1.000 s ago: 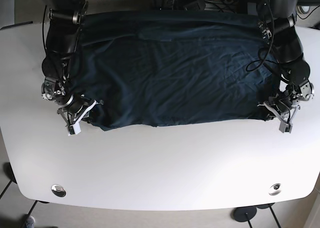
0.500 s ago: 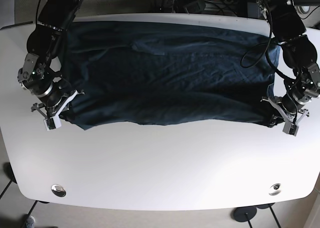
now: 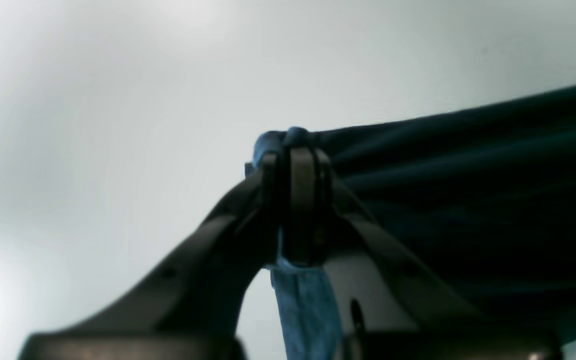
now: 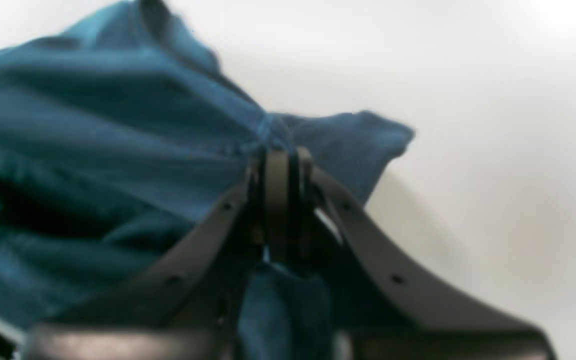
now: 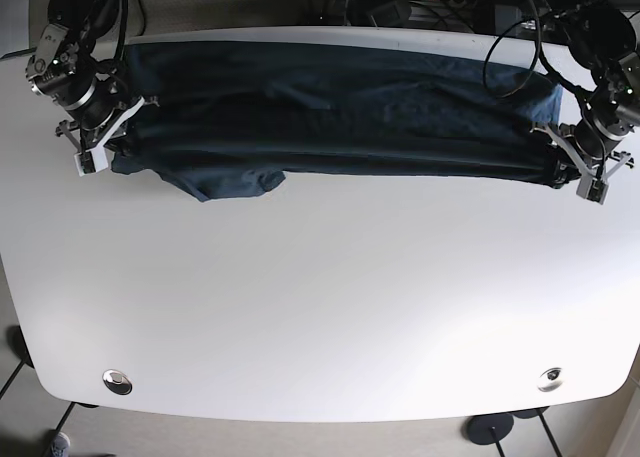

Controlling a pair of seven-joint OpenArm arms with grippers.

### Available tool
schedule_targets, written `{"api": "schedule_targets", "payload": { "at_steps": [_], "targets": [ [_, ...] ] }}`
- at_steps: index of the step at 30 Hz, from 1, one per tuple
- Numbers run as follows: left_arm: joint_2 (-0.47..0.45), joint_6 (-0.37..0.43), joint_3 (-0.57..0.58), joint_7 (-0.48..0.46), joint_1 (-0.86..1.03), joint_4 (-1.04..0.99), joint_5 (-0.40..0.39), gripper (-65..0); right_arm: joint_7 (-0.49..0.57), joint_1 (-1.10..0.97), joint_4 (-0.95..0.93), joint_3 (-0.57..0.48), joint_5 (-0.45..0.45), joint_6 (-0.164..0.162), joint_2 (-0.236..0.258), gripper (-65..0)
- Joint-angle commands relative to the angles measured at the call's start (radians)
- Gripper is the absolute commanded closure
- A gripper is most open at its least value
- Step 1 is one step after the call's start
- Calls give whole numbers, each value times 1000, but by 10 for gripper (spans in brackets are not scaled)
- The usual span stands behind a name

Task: Fold the T-shirt properly
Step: 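Lift the hem with both grippers and fold it over onto the collar edge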

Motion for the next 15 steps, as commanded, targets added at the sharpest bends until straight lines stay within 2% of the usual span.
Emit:
{"api": "schedule_targets", "payload": {
  "at_steps": [1, 3, 7, 12, 13, 14, 15],
  "targets": [
    [-18, 1, -46, -19, 31, 36, -7, -6, 16, -36, 22, 12, 3, -4, 15, -16],
    [4, 1, -74, -19, 59, 48, -7, -6, 16, -66, 22, 13, 6, -4, 15, -16],
    [14, 1, -121, -19, 112, 54, 2, -6, 16, -125, 22, 15, 69, -6, 15, -17],
    [14, 1, -121, -19, 146, 53, 4, -13, 16, -143, 22, 15, 66, -6, -8, -27],
    [13, 1, -120, -16, 152, 53, 4, -35, 16, -143, 22, 15, 66, -7, -9, -54],
    [10, 1, -120, -2, 158, 53, 4, -87, 16, -145, 22, 15, 67, -9, -11, -109],
    [8, 1, -120, 19, 158, 53, 4, -196, 16, -163, 27, 15, 75, -4, -11, -222]
  ]
}}
